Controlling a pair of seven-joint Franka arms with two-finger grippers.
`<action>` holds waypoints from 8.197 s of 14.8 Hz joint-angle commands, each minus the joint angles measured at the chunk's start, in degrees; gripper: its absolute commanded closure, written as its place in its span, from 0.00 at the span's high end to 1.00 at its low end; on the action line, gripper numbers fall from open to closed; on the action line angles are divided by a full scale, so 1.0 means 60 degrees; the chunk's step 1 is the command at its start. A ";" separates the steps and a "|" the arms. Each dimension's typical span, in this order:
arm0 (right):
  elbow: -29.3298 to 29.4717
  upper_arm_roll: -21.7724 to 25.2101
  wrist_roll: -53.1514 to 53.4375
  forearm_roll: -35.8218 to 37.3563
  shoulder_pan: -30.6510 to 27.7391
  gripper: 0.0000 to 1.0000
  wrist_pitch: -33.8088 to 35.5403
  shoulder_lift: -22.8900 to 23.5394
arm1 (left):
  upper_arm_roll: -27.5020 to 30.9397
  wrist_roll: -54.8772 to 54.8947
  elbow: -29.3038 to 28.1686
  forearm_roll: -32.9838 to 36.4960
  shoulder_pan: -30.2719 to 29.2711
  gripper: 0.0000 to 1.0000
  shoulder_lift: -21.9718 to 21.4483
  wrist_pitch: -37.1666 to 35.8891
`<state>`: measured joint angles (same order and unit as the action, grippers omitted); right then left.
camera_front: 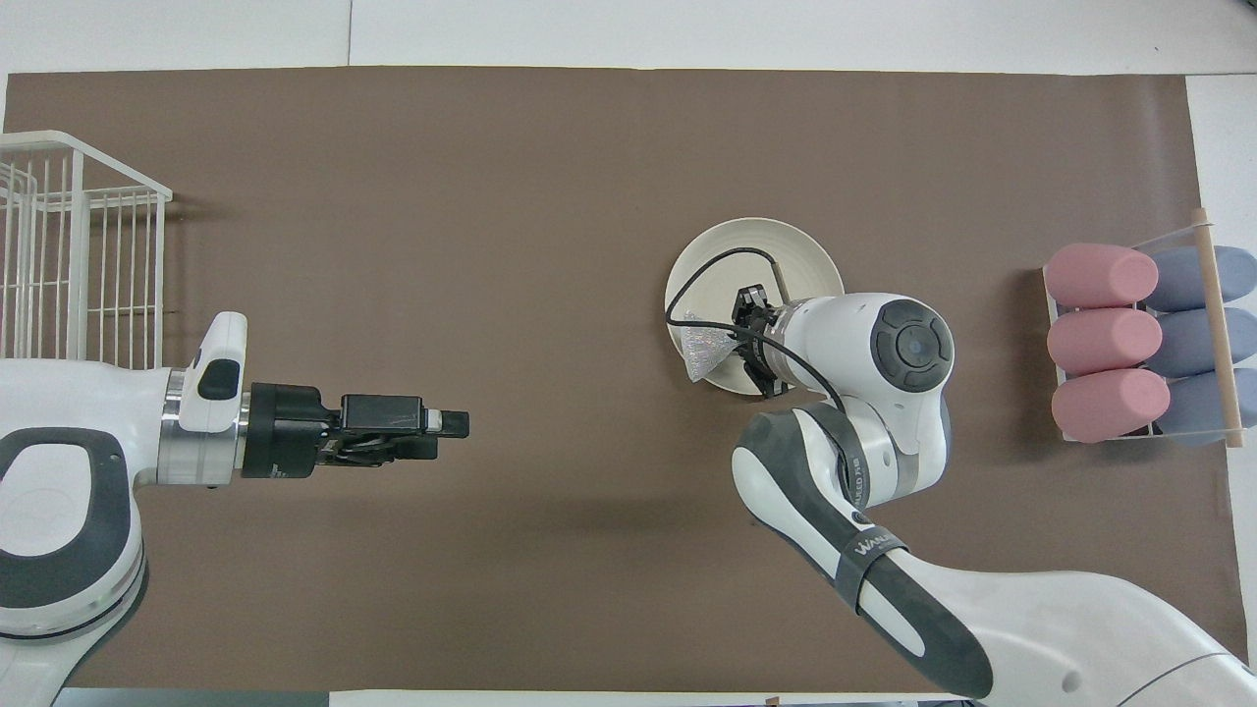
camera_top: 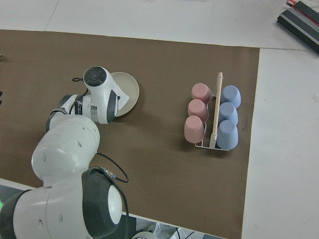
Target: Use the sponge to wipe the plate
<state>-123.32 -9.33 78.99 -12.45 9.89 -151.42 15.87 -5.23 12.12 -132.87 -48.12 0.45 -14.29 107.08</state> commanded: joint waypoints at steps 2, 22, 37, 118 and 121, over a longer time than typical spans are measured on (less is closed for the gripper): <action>-0.0100 -0.0100 -0.1386 -0.0196 -0.0653 0.00 -0.0149 0.0299 | -0.0095 0.0031 0.0829 0.2974 -0.0543 1.00 0.0213 0.0113; -0.0320 -0.0100 -0.2460 -0.1719 -0.0275 0.00 -0.1218 0.0724 | -0.0066 -0.0013 0.1095 0.5208 -0.0793 1.00 0.0229 0.0142; 0.0689 0.0105 0.0354 -0.1574 0.0929 0.00 0.1193 -0.0444 | -0.0066 -0.0260 0.1081 0.5208 -0.0808 1.00 0.0185 0.0142; 0.5100 0.2215 -1.3384 0.1870 -0.1620 1.00 1.0501 -0.3158 | -0.0080 -0.5477 0.4799 1.1497 0.0950 0.00 0.2030 -0.1584; 0.5100 0.2200 -1.3370 0.1899 -0.1605 1.00 1.0515 -0.3172 | -0.0080 -0.5477 0.5122 1.3682 0.0950 0.00 0.2278 -0.1601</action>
<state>-93.59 3.80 -2.55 -0.98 0.01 -89.76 -3.14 -5.59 -20.10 -105.45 26.84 5.74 -3.35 99.31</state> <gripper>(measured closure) 0.000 0.947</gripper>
